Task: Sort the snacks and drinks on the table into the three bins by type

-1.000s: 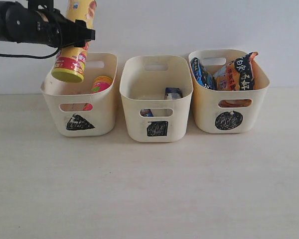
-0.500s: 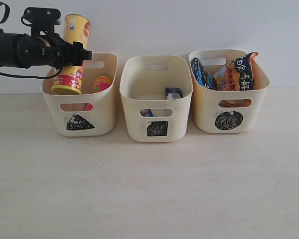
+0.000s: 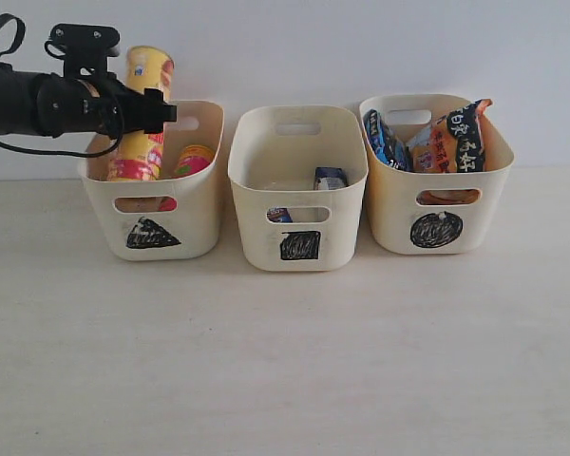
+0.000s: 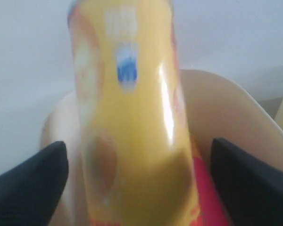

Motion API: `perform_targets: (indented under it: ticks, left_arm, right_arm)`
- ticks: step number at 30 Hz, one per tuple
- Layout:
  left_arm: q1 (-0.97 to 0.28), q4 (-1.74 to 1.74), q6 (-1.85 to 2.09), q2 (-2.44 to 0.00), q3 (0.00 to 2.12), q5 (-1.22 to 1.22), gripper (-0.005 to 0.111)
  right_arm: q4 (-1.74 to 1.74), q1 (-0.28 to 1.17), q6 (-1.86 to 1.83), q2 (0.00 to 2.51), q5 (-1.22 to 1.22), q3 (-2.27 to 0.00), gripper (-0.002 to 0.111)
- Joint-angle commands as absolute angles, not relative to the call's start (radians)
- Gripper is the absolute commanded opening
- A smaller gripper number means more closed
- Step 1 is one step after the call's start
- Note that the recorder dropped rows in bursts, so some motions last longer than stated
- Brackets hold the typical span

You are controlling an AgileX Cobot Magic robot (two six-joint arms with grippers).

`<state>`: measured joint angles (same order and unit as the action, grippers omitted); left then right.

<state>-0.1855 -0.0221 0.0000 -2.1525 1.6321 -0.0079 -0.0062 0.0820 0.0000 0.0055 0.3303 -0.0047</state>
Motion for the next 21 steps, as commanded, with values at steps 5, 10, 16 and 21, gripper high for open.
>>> perform_targets:
  ticks: [5,10,16,21]
  left_arm:
    - [-0.184,-0.020,0.000,-2.152,1.629,-0.017,0.084]
    - [-0.184,-0.020,0.000,-2.126,1.629,0.006,0.082]
    - [-0.184,-0.020,0.000,-2.045,1.629,0.121,0.048]
    - [-0.184,-0.022,0.000,-1.975,1.629,0.266,0.010]
  right_arm:
    - [-0.007,0.080,-0.007,0.000,0.322,0.000,0.000]
    - [-0.007,0.080,-0.007,0.000,0.322,0.000,0.000]
    - [-0.007,0.080,-0.007,0.000,0.322,0.000,0.000]
    - [-0.007,0.080,-0.007,0.000,0.322,0.000,0.000]
